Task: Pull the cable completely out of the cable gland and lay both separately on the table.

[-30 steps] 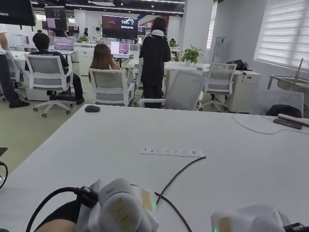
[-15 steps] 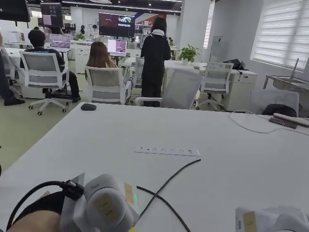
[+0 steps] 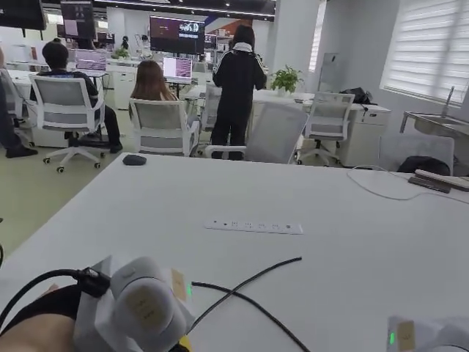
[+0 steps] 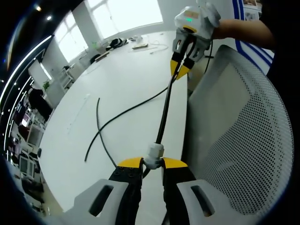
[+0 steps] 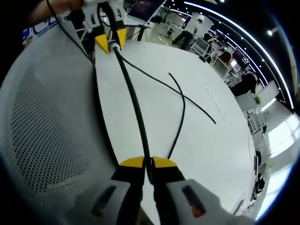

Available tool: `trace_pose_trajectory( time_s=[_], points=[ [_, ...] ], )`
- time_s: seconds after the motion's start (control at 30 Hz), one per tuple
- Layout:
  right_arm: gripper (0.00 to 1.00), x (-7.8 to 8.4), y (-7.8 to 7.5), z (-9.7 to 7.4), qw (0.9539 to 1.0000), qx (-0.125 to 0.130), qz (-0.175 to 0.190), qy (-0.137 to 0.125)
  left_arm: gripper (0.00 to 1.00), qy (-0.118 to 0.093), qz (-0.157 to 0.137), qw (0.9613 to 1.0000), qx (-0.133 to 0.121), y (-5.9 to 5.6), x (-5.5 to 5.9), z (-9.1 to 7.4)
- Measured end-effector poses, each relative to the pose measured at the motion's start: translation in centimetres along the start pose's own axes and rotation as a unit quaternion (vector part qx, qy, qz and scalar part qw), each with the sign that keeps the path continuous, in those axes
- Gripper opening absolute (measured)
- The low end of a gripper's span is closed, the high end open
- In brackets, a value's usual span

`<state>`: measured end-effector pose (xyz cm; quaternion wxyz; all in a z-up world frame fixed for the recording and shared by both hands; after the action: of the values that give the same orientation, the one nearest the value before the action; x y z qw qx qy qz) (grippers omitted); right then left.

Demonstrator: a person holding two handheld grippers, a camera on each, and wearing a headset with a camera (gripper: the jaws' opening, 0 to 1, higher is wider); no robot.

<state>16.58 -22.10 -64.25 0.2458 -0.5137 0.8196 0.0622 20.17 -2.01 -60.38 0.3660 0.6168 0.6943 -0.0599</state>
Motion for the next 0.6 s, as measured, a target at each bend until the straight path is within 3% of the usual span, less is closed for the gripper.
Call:
trace_pose_trajectory(
  time_s=[0.33,0.43,0.6],
  points=[
    [0.03,3.2,-0.9,1.1,0.9994,0.003,0.026,0.022,0.16,0.010,-0.027,0.9995,-0.017,0.8,1.7,-0.5],
    [0.03,3.6,-1.0,1.1,0.9992,0.003,0.032,0.023,0.16,0.019,-0.033,0.9991,-0.017,0.6,2.6,-0.6],
    [0.03,4.2,-1.0,1.2,0.9991,0.002,0.035,0.026,0.16,0.028,-0.027,0.9990,-0.020,0.6,3.0,-0.8]
  ],
)
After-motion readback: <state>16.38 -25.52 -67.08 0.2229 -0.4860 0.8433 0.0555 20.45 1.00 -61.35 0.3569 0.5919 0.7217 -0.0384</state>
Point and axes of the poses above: the centre of the closed fingertips' face, and the gripper's own axes: z roughly forward along the fingers, y roughly to its left, x roughly out of its underside, the point moved 1 cm from there along -z, roughly backward along the fingers, and after that the axes turned 11 degrees about -x, right-handed, at the moved point
